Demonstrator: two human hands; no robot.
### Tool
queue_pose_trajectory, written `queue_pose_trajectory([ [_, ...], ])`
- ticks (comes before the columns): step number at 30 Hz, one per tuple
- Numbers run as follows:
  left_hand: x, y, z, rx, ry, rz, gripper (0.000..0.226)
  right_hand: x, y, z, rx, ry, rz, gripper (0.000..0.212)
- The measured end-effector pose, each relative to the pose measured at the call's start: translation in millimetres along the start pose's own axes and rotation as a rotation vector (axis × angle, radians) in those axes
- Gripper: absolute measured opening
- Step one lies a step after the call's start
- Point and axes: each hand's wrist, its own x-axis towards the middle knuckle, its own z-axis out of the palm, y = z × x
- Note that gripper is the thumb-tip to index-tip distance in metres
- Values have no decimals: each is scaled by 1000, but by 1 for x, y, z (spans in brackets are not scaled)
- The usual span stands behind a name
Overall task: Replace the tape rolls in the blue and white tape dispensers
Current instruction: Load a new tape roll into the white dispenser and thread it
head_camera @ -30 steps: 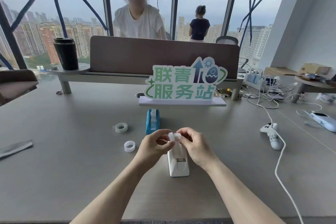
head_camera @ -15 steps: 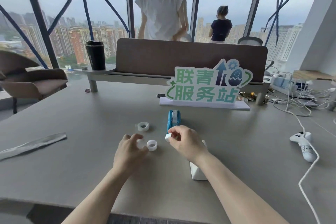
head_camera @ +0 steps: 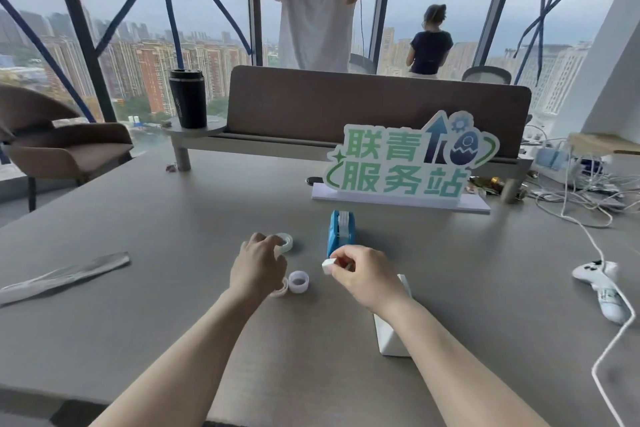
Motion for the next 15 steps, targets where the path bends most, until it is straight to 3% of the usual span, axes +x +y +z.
queue_pose_trajectory([
  [7,31,1,12,160,-52,-11,35,4,13,-8,41,-1,1,11],
  [15,32,0,12,191,-70,4,20,4,19,-8,91,35,27,13],
])
